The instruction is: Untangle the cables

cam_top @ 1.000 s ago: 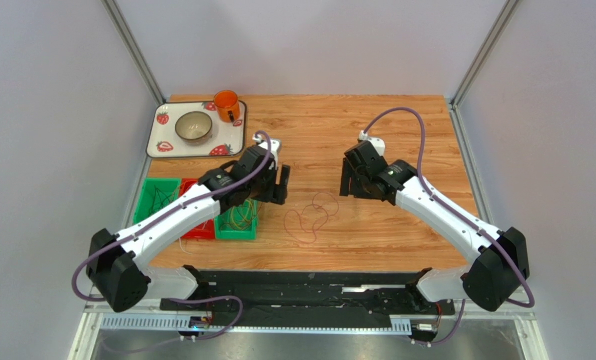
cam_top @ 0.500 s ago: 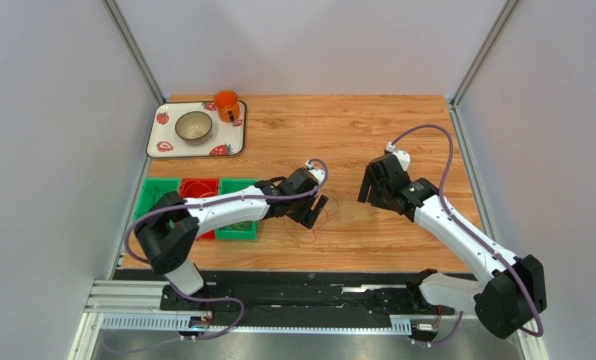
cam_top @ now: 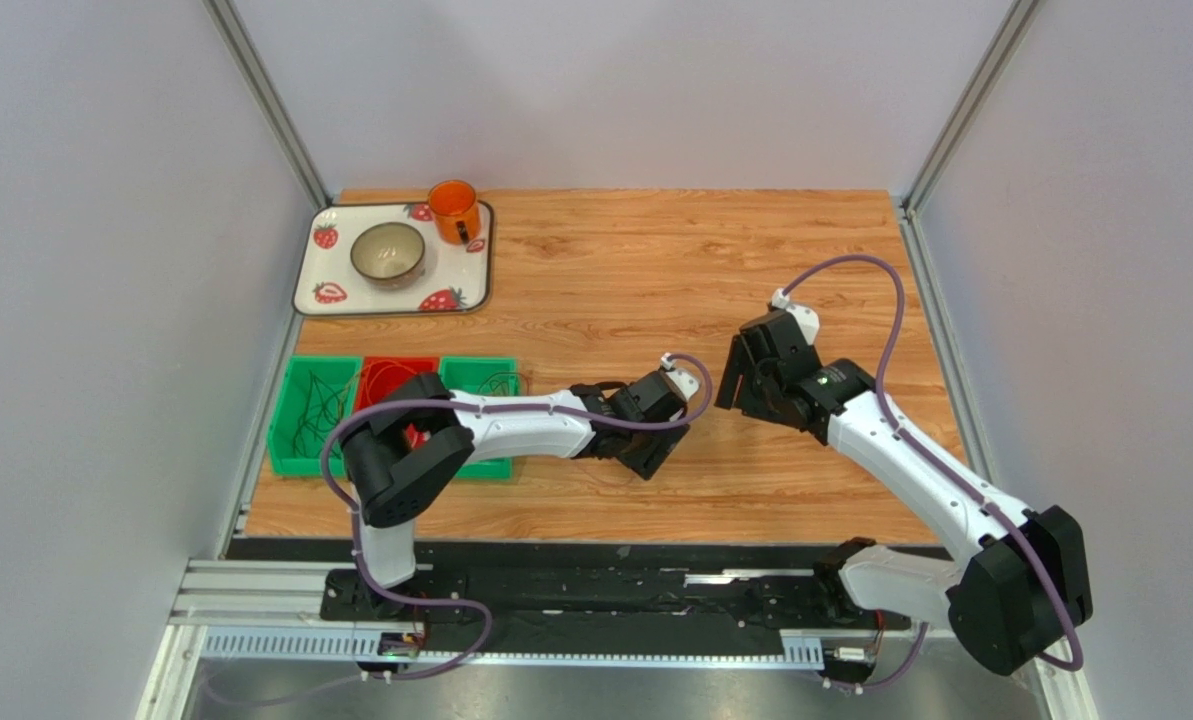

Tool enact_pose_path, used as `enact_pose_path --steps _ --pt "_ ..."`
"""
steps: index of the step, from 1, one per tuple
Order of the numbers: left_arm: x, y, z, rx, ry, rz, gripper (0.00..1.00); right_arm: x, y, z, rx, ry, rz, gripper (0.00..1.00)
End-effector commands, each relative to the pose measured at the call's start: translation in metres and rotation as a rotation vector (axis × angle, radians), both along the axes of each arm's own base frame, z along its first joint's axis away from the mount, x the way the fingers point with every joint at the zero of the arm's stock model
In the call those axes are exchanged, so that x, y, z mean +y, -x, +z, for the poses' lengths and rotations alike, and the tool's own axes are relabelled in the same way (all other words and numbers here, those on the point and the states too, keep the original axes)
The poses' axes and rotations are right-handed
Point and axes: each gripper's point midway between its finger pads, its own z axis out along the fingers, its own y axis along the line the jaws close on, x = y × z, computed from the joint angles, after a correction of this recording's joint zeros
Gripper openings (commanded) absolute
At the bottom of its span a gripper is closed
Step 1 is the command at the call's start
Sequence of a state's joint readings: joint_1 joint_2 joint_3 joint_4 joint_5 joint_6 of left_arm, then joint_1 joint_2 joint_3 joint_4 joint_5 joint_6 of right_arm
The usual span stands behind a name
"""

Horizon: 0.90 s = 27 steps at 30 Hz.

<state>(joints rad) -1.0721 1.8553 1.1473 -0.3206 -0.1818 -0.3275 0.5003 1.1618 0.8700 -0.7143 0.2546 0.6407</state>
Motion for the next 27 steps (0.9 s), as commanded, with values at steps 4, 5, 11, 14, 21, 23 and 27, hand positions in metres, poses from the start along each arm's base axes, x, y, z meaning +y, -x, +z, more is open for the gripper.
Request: enact_pose_path --steps 4,5,11,14,21,23,27 --pt "0.001 -0.001 -0.010 -0.020 -0.041 0.033 0.42 0.004 -0.011 0.005 -0.032 -0.028 -0.018 0.68" --pt "0.003 -0.001 -0.012 -0.018 -0.044 0.041 0.36 0.004 -0.010 0.004 -0.029 -0.027 -0.016 0.68" --pt "0.008 0.005 -0.022 0.010 -0.049 0.078 0.00 0.002 -0.009 0.002 -0.026 -0.018 -0.015 0.68" --pt "0.004 0.005 -0.017 0.015 -0.028 0.084 0.00 0.002 -0.009 0.000 -0.020 -0.016 -0.016 0.67" --pt "0.000 -0.014 0.071 -0.095 0.050 0.114 0.00 0.000 -0.008 0.005 -0.027 -0.020 -0.024 0.67" --pt "-0.001 -0.014 0.095 -0.110 0.086 0.108 0.00 0.000 -0.008 0.006 -0.030 -0.025 -0.025 0.67" --pt "0.000 -0.019 0.133 -0.152 0.178 0.120 0.00 0.000 -0.008 0.009 -0.036 -0.031 -0.026 0.67"
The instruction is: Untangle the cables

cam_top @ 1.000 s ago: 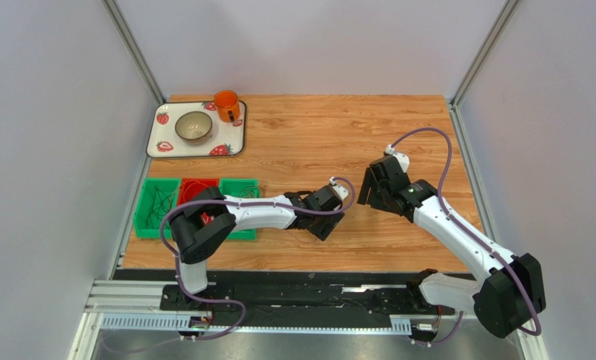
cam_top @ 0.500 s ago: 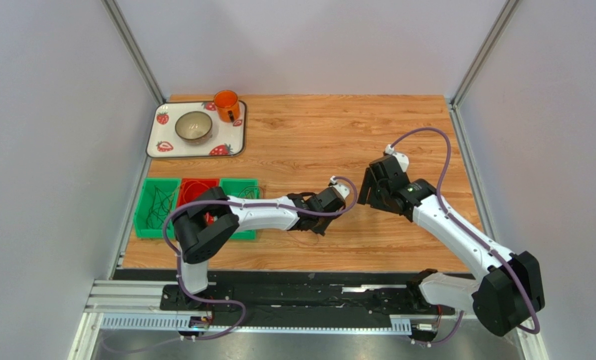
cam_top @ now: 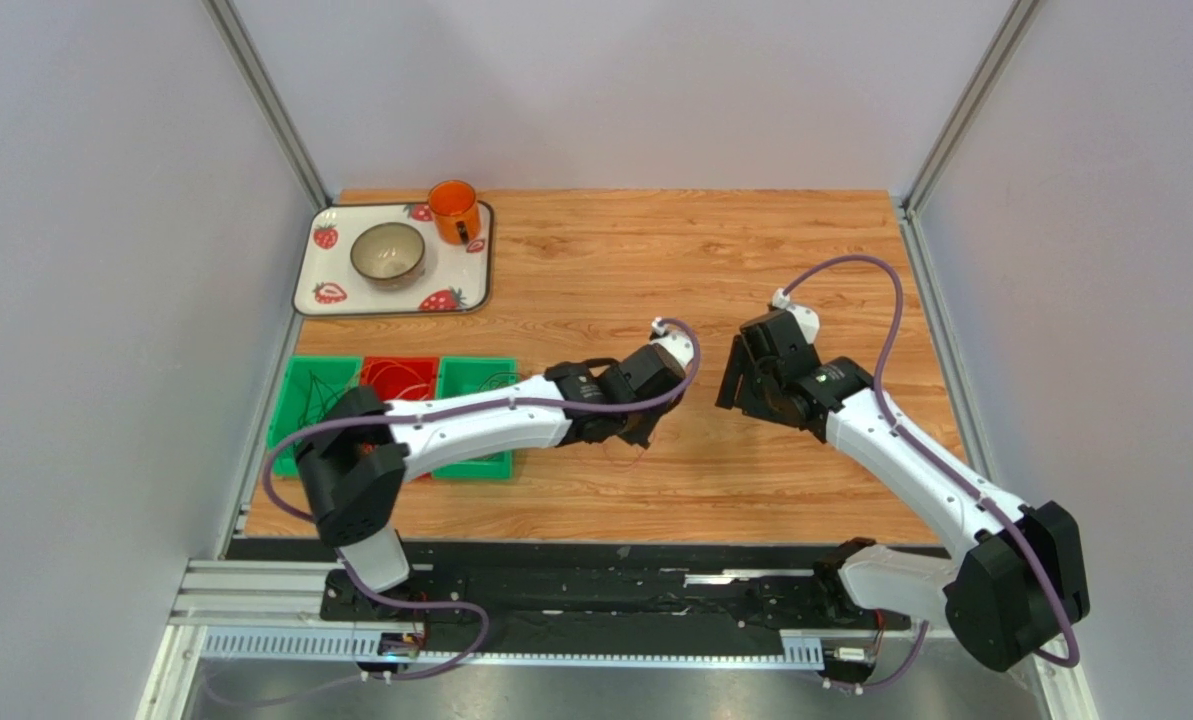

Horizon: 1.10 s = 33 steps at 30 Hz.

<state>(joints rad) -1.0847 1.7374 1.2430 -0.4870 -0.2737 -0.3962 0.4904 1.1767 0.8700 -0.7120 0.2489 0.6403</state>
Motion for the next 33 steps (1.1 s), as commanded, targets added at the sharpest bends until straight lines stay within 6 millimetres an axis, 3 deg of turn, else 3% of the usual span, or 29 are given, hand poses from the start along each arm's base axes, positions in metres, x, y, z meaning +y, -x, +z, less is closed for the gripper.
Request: enact_pose_path --steps 1,5,8,9,13,17,19,25,33 --pt "-0.003 -0.010 0.070 -0.065 0.155 0.022 0.00 0.001 -0.006 0.013 -0.050 -0.033 -0.022 0.67" --pt "0.012 -0.007 0.089 -0.049 0.227 0.055 0.00 -0.001 -0.004 0.014 -0.050 -0.032 -0.025 0.67" --pt "0.033 -0.003 0.137 -0.154 0.319 0.047 0.00 -0.003 -0.004 0.015 -0.060 -0.029 -0.028 0.67" --pt "0.046 -0.005 0.163 -0.222 0.342 0.051 0.00 -0.003 -0.003 0.015 -0.059 -0.027 -0.027 0.67" --pt "0.095 -0.021 0.209 -0.362 0.267 0.143 0.00 0.003 -0.006 0.017 -0.052 -0.053 -0.017 0.67" --pt "0.146 -0.028 0.236 -0.473 0.225 0.238 0.00 0.009 -0.004 0.022 -0.047 -0.083 -0.001 0.67" --pt "0.159 -0.032 0.234 -0.440 0.255 0.239 0.00 0.008 -0.003 0.023 -0.054 -0.083 0.000 0.67" --pt "0.208 -0.032 0.257 -0.516 0.293 0.342 0.00 0.007 -0.001 0.023 -0.054 -0.080 0.011 0.67" --pt "0.283 -0.016 0.320 -0.717 0.295 0.563 0.00 0.005 -0.001 0.019 -0.048 -0.066 0.010 0.67"
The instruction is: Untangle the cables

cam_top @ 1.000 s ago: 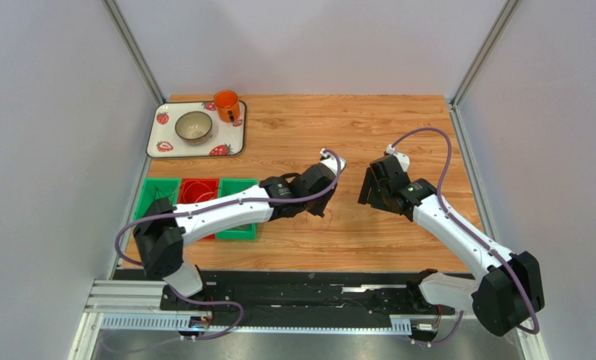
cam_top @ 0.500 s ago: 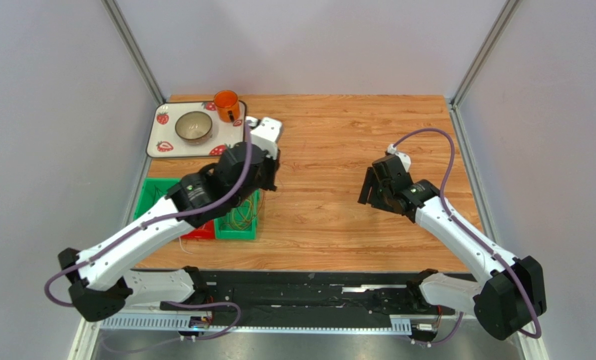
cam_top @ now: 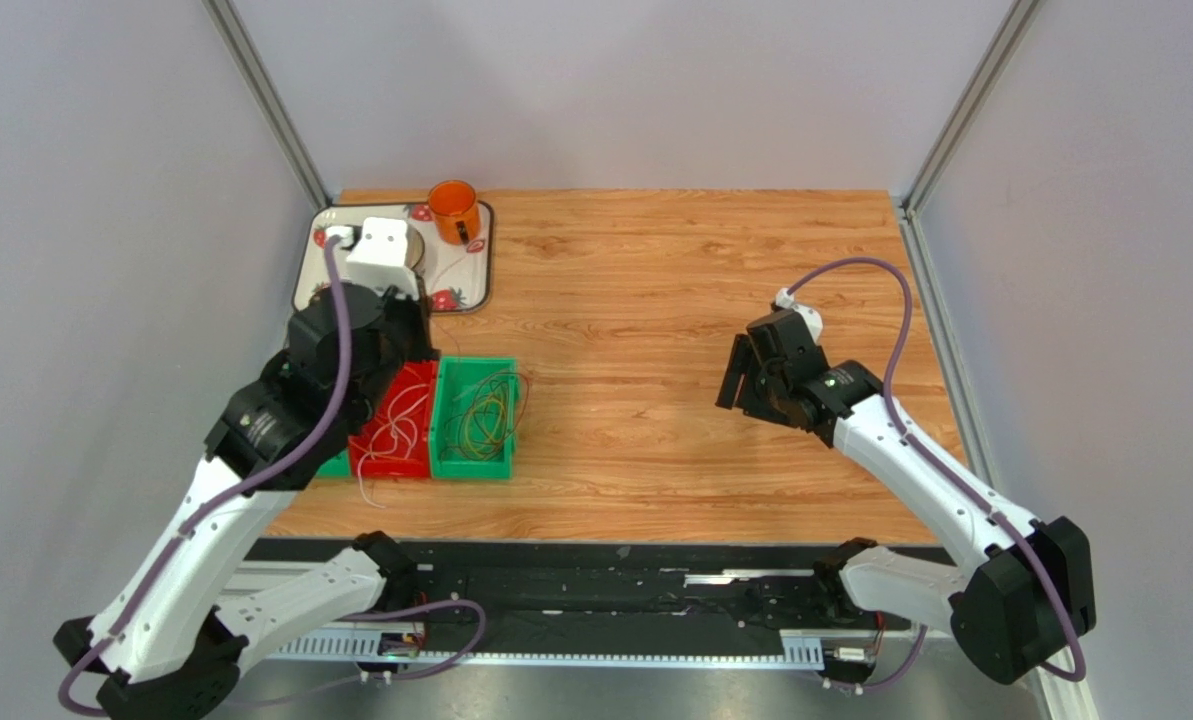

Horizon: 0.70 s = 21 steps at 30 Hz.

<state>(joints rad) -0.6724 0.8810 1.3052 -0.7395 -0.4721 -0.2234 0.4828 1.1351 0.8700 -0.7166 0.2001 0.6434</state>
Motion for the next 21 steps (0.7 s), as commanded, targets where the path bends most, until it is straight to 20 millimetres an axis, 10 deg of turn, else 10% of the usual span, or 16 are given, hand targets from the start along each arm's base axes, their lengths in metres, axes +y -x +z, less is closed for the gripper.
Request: enact_pose_path --steps 1,7,21 --pt "0.045 0.012 0.049 -0.133 -0.002 0.145 0.00 0.000 -0.005 0.009 -0.034 -0.012 -0.008 0.67" --pt "0.088 0.045 0.120 -0.337 0.061 0.223 0.00 0.002 -0.006 0.008 -0.031 -0.015 -0.006 0.67" --pt "0.140 0.079 0.199 -0.543 0.067 0.356 0.00 0.003 -0.005 0.004 -0.023 -0.023 -0.009 0.66"
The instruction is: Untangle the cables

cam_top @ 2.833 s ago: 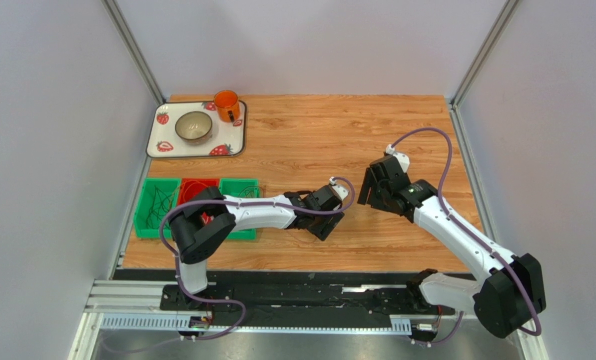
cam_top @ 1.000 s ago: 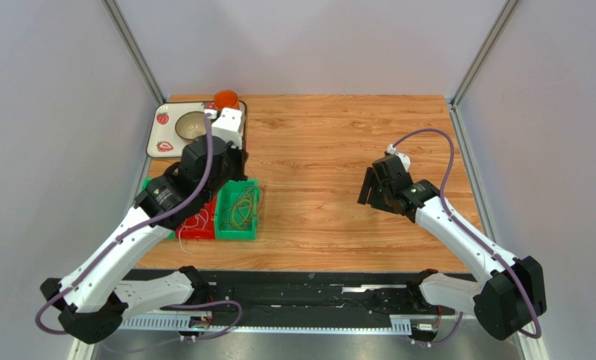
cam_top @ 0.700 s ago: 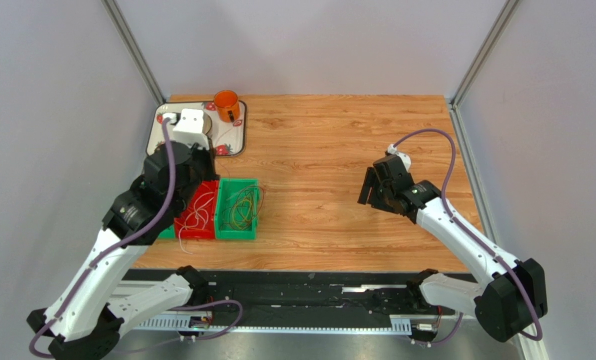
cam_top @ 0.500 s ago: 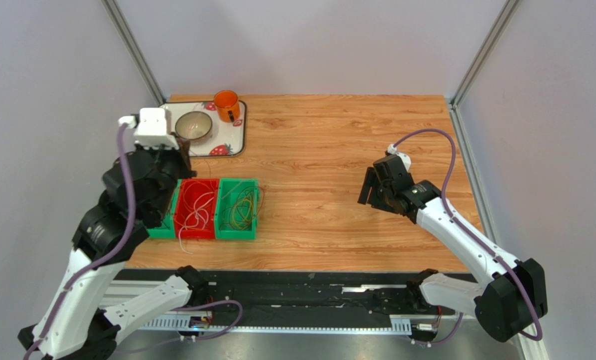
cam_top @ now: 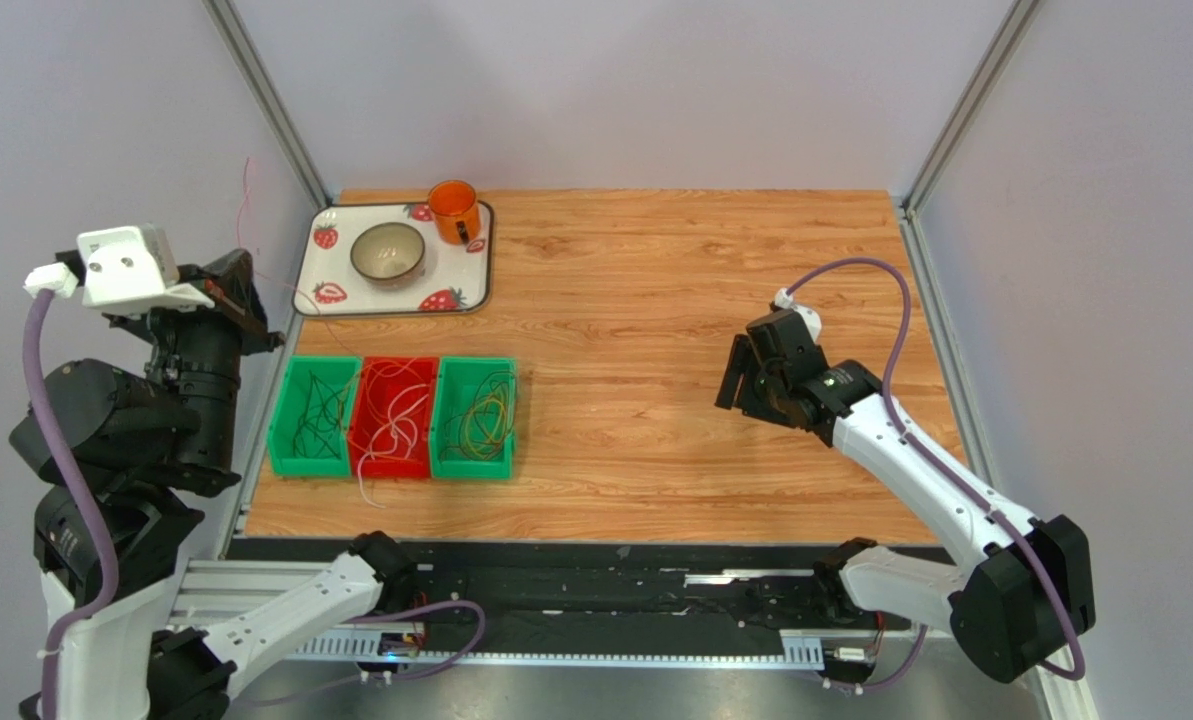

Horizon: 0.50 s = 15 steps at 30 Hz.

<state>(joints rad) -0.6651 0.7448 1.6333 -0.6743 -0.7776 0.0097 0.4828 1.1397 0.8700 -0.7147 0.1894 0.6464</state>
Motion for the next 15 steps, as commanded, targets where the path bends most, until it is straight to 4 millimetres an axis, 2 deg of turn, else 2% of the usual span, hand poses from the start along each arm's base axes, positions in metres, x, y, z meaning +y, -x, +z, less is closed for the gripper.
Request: enact_pose_path --steps 1,3,5,9,12,15 --pt "0.023 0.015 0.044 -0.124 -0.011 0.067 0.00 0.001 -0.006 0.004 -0.027 -0.014 -0.015 0.66" --pt "0.026 0.016 0.054 -0.162 -0.002 0.084 0.00 0.002 -0.006 0.002 -0.023 -0.021 -0.017 0.66" --pt "0.020 0.014 0.056 -0.174 -0.005 0.062 0.00 0.006 -0.006 0.000 -0.015 -0.033 -0.013 0.66" --pt "0.027 0.015 0.062 -0.213 0.002 0.108 0.00 0.007 -0.006 0.001 -0.012 -0.039 -0.012 0.65" --pt "0.017 0.005 0.065 -0.205 -0.018 0.085 0.00 0.002 -0.006 0.001 -0.024 -0.023 -0.017 0.66" --pt "0.017 0.014 0.095 -0.283 -0.010 0.053 0.00 0.004 -0.008 -0.002 -0.016 -0.020 -0.014 0.66"
